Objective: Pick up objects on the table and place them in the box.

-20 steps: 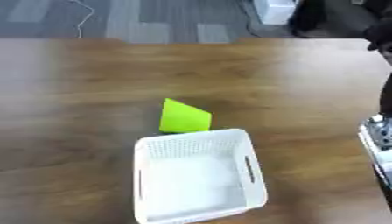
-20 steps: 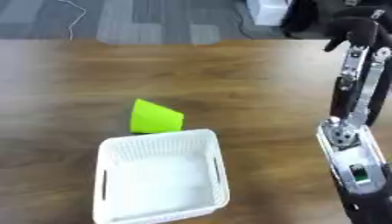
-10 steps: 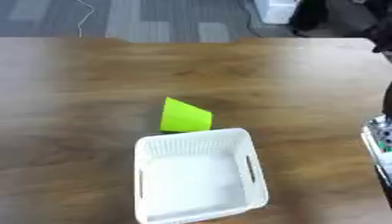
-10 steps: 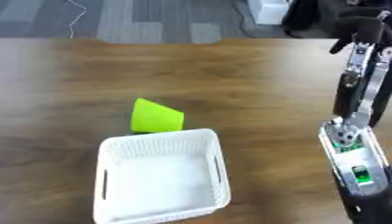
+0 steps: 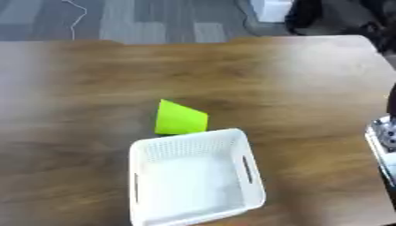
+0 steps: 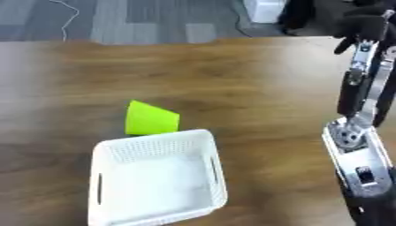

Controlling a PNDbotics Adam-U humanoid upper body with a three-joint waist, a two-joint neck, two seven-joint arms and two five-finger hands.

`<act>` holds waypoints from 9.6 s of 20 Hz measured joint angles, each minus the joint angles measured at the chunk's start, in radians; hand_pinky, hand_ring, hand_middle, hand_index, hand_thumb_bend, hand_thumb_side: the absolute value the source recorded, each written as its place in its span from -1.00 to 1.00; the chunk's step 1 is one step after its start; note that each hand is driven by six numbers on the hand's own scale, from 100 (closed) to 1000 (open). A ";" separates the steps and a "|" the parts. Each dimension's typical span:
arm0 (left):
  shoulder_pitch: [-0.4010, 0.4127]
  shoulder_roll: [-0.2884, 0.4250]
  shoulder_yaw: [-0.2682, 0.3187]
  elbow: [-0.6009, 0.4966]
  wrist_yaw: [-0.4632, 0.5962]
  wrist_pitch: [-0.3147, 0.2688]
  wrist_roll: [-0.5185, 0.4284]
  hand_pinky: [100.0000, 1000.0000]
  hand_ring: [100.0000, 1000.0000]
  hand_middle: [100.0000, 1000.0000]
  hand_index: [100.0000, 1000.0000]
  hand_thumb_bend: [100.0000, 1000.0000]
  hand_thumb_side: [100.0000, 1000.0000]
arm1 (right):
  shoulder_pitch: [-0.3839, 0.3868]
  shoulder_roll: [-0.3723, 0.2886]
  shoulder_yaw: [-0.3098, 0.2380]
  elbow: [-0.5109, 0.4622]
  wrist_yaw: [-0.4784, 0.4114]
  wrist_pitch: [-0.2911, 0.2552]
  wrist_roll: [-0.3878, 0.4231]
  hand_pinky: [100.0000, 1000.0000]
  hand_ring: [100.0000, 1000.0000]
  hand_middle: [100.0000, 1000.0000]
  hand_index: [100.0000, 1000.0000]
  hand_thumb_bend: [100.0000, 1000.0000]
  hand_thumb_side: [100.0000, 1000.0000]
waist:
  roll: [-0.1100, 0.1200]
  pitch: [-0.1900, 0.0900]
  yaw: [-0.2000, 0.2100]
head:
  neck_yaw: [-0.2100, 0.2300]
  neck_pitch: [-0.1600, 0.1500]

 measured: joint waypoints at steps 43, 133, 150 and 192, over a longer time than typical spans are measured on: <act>-0.246 0.258 -0.232 0.260 -0.135 0.020 -0.190 0.53 0.44 0.63 0.48 0.68 1.00 | -0.087 0.004 0.024 0.000 -0.045 0.031 0.065 -0.64 -0.28 0.00 0.00 -1.00 1.00 | 0.023 0.024 -0.102 | 0.159 0.000; -0.498 -0.086 -0.446 0.751 -0.443 -0.381 -0.688 1.00 1.00 0.94 0.98 1.00 1.00 | -0.264 0.070 0.060 0.000 -0.065 0.110 0.374 -0.69 -0.29 0.02 0.00 -1.00 1.00 | 0.039 0.067 -0.235 | 0.394 -0.073; -0.507 -0.102 -0.417 0.837 -0.300 -0.197 -0.968 1.00 1.00 1.00 1.00 1.00 1.00 | -0.264 0.070 0.060 0.000 -0.070 0.115 0.380 -0.70 -0.29 0.02 0.00 -1.00 1.00 | 0.045 0.053 -0.236 | 0.401 -0.067; -0.543 0.005 -0.613 0.677 -0.091 0.012 -1.184 1.00 1.00 1.00 1.00 1.00 1.00 | -0.255 0.060 0.060 0.000 -0.074 0.124 0.393 -0.68 -0.28 0.05 0.02 -1.00 1.00 | 0.071 0.029 -0.222 | 0.450 -0.024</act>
